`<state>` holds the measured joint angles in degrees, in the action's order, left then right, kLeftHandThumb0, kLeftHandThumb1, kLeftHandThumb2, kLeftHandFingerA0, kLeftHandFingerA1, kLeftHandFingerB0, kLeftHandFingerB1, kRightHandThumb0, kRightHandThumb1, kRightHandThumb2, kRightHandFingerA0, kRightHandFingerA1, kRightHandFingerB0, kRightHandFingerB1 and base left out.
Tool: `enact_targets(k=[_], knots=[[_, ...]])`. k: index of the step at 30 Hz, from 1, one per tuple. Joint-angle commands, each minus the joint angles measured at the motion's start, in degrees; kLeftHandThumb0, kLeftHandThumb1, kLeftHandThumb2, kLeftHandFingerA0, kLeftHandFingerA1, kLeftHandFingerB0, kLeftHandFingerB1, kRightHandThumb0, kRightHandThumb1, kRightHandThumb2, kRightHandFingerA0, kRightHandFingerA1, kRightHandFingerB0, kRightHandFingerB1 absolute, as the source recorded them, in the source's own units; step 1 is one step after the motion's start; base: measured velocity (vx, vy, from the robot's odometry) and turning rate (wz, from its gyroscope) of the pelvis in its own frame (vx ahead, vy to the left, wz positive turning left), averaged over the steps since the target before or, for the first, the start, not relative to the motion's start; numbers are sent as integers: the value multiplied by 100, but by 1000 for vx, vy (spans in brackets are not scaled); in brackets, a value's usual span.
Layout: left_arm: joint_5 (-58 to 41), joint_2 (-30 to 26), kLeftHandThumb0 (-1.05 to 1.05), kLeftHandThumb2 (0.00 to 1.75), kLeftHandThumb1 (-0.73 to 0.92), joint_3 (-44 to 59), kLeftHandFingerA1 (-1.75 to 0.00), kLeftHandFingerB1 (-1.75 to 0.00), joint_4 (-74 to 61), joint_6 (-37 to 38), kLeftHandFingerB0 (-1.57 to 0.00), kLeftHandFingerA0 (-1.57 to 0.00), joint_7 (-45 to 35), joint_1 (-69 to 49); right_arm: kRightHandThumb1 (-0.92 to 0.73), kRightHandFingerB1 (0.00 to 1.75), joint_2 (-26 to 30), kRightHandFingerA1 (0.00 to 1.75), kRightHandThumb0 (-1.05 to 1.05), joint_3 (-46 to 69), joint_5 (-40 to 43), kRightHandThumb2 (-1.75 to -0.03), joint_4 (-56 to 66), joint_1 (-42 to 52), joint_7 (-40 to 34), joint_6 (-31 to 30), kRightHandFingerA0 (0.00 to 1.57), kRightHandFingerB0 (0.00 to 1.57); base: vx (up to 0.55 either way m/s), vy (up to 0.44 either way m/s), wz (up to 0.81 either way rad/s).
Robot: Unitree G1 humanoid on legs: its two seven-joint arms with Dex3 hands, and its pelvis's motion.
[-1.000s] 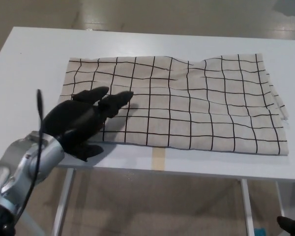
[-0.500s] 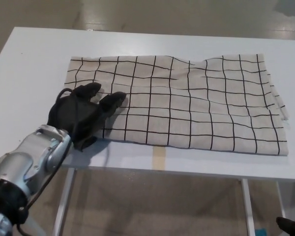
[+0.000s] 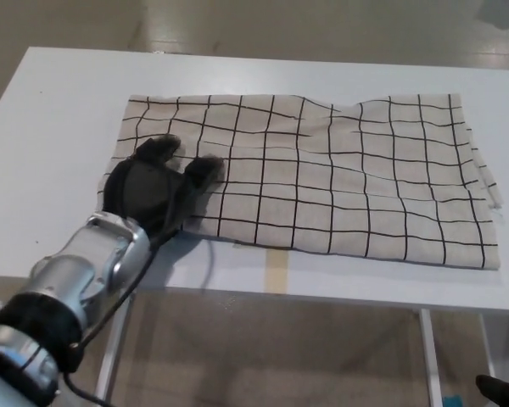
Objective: Use the left hand to fold a white towel with checkered patterns in half.
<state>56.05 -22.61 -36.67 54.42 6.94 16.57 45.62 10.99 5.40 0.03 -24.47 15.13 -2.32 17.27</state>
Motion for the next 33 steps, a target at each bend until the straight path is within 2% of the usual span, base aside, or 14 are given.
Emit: enact_targets(k=[1, 3, 4, 5, 10, 13, 20, 24, 25, 27, 28, 31, 32, 33], knots=[[323, 421, -29, 53, 55, -347, -175, -174, 547, -666, -66, -69, 362, 125, -54, 50, -57, 54, -29, 68, 19, -56, 3, 47, 53, 42, 44, 42, 0, 0, 0], [292, 459, -29, 53, 55, -402, -175, -174, 639, -712, -66, -69, 445, 163, -54, 50, -61, 54, -29, 76, 11, -56, 10, 42, 53, 35, 44, 42, 0, 0, 0], [206, 415, -26, 49, 59, -357, -175, -82, 531, -654, -94, -61, 435, 133, -54, 50, -63, 54, -29, 82, 10, -56, 35, 0, 43, -5, 44, 43, 0, 0, 0], [173, 377, -22, 53, 55, -347, -169, -60, 484, -601, -93, -71, 421, 126, -54, 50, -63, 54, -29, 84, 5, -56, 43, -21, 38, -21, 44, 44, 0, 0, 0], [146, 223, -30, 57, 51, -375, -160, -69, 392, -428, -98, -81, 547, 108, -54, 50, -78, 54, -29, 96, 1, -56, 39, -56, 37, -27, 44, 45, 0, 0, 0], [7, -68, -24, 53, 58, -278, -170, -146, 377, -35, -70, -74, 511, 172, -54, 49, -55, 54, -30, 98, 45, -56, 38, -65, 127, -36, 45, 47, 0, 0, 0], [27, -658, -16, 55, 58, -183, -175, -173, 188, 231, -58, -77, 368, 542, -54, 49, -63, 54, -30, 156, 139, -56, -10, -78, 236, -39, 45, 49, 0, 0, 0], [38, -776, -16, 55, 58, -190, -175, -173, 184, 312, -58, -77, 397, 648, -54, 49, -85, 54, -30, 188, 155, -56, 0, -88, 261, -58, 45, 49, 0, 0, 0], [127, -894, -18, 54, 57, -213, -175, -92, 183, 379, -102, -76, 596, 781, -55, 50, -88, 55, -30, 198, 150, -57, 2, -101, 257, -71, 45, 50, 0, 0, 0], [195, -981, -18, 54, 57, -230, -175, -92, 182, 428, -102, -76, 746, 880, -55, 50, -89, 55, -30, 204, 148, -57, 4, -110, 253, -80, 45, 50, 0, 0, 0], [349, -1197, -18, 55, 56, -274, -175, -170, 132, 610, -60, -76, 1111, 1103, -55, 49, -84, 56, -30, 207, 149, -56, 7, -132, 280, -97, 46, 52, 0, 0, 0], [396, -1287, -18, 55, 56, -323, -175, -170, 149, 748, -60, -76, 1302, 1222, -55, 49, -89, 56, -30, 218, 149, -56, 0, -151, 312, -108, 46, 52, 0, 0, 0], [495, -1329, -28, 71, 39, -386, -143, -130, 159, 811, -91, -110, 1517, 1342, -55, 48, -85, 56, -30, 211, 131, -56, 2, -164, 309, -129, 47, 55, 0, 0, 0], [594, -1355, -23, 54, 54, -459, -175, -88, 179, 889, -104, -75, 1718, 1478, -55, 48, -81, 56, -30, 204, 108, -56, 20, -166, 300, -159, 47, 56, 0, 0, 0]])
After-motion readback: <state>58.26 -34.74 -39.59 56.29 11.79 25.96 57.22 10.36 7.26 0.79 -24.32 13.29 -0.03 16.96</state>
